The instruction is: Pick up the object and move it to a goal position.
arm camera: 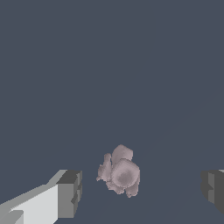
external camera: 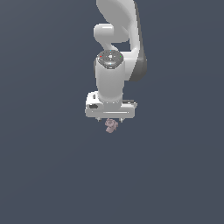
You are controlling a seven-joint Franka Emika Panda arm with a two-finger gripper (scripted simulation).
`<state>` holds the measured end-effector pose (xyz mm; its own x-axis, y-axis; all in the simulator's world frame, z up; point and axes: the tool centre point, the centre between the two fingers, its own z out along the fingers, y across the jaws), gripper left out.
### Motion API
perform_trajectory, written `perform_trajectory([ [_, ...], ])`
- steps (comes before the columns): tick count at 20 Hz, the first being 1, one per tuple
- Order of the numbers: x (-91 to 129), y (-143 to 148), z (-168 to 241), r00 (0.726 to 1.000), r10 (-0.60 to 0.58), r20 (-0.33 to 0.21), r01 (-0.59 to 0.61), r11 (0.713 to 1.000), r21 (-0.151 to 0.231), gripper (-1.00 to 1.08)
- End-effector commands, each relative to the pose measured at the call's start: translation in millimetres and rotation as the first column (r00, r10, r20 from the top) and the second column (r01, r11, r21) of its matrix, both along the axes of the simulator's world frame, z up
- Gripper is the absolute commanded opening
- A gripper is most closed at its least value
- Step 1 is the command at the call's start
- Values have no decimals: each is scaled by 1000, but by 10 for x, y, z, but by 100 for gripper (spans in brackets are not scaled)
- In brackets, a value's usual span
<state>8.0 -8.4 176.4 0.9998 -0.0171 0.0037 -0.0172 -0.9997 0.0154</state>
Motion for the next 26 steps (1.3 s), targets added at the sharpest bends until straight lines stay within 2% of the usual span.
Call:
perform_trajectory([
  [1, 0, 0, 0, 1000, 0, 0, 0, 1000, 0, 100],
  [12, -3, -162, 29, 999, 32, 8, -32, 999, -31, 100],
  [19, -10, -153, 12, 999, 47, 6, -47, 998, -29, 100],
  [26, -48, -147, -59, 992, 126, 2, -126, 992, -28, 100],
])
